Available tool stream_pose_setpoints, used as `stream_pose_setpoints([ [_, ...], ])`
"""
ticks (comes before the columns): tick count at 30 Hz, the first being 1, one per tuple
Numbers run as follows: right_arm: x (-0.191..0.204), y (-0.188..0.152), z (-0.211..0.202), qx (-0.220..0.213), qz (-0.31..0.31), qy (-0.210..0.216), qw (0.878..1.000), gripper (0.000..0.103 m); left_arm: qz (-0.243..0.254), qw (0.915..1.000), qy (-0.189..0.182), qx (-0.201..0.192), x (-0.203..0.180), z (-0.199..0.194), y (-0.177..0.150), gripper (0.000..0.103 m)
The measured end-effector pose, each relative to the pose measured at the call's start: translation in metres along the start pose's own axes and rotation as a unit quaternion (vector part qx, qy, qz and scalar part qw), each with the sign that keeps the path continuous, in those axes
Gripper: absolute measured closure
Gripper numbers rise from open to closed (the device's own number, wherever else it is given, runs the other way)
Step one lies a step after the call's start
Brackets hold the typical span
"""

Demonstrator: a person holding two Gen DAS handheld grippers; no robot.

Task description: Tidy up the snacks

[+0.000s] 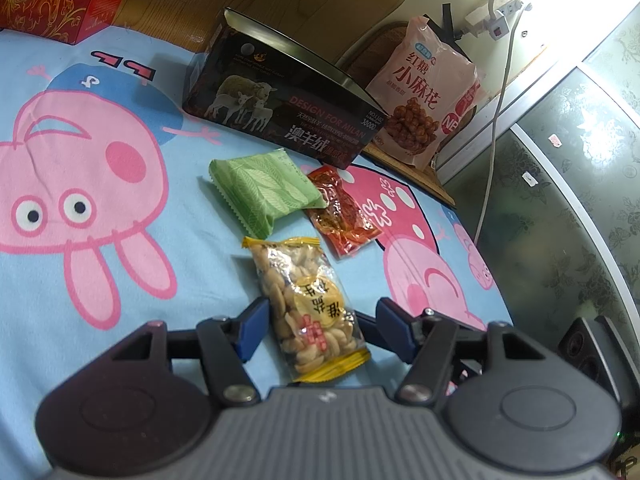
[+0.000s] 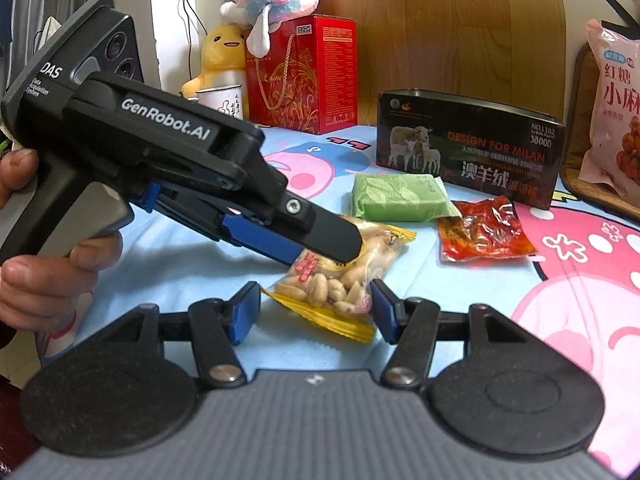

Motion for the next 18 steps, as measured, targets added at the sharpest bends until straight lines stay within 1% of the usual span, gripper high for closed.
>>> stream_pose_setpoints([
  [18, -0.0026, 0.0001, -0.0014, -0.005, 0.013, 0.008, 1.000, 0.041, 0.000, 1.0000, -0.002, 0.000, -0.0002, 0.0007, 0.0003, 0.041],
])
Point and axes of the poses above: each gripper's, at about its wrist camera, not at the fingertips, and z roughly the way its jaws point, x to its left, y to its top, the point moved 6 cm from there along z, roughly the way its jaws point, and after that the axes turned 11 degrees about y, right-handed, at the moved point
